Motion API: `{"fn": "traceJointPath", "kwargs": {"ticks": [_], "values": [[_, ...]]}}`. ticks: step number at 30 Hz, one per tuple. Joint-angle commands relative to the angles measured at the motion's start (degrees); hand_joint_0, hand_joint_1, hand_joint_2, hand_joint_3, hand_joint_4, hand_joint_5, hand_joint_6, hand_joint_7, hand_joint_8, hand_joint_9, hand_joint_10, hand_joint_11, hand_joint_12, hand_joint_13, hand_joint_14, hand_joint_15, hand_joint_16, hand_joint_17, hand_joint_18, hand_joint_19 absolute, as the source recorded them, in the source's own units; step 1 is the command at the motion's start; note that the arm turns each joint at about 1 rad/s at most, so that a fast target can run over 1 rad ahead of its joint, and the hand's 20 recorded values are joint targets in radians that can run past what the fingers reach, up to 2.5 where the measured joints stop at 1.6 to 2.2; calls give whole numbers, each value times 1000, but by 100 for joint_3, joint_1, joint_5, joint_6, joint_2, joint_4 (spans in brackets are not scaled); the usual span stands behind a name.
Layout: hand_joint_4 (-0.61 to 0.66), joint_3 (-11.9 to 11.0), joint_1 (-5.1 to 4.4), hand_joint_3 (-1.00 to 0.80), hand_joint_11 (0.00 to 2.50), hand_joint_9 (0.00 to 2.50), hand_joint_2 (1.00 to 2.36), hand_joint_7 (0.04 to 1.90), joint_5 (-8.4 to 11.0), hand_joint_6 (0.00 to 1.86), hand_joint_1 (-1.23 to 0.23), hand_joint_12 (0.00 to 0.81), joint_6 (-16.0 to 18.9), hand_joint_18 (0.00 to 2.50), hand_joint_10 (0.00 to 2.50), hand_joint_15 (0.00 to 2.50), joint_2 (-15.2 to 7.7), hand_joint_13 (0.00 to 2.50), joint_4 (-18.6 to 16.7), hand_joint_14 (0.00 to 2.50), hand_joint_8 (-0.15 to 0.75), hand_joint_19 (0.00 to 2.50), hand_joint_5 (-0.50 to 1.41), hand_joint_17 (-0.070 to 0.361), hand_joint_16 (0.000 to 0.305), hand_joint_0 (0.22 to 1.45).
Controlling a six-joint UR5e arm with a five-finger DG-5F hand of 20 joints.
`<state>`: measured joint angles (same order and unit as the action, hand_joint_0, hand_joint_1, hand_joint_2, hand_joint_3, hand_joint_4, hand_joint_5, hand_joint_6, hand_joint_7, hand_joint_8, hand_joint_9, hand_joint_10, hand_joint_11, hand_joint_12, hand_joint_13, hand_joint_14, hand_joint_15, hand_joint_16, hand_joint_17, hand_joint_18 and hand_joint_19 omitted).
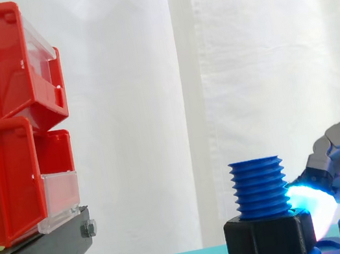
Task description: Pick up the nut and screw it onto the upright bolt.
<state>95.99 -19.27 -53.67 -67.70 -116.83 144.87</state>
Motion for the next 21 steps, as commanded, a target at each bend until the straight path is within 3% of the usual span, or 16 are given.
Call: {"fn": "traceJointPath", "kwargs": {"ticks": [1,3,8,13,21], "values": [[165,-125,2,-500,0,265,1000,688,32,502,-785,404,38,289,0,0,3,179,463,0,276,198,-251,135,60,462],[165,-186,-42,-500,0,265,1000,692,146,502,-785,404,178,290,0,0,3,179,744,0,276,197,-251,135,60,461],[167,-186,-95,-500,0,266,1000,691,454,502,-779,404,178,294,0,0,11,180,762,0,276,205,-251,135,60,462],[166,-353,-113,-500,0,265,1000,692,480,502,-776,403,178,296,0,0,3,181,779,0,276,205,-251,135,60,463],[166,-573,-113,-500,0,265,1000,688,480,502,-766,405,205,298,0,0,3,182,1324,0,277,203,-251,136,60,460]]}}
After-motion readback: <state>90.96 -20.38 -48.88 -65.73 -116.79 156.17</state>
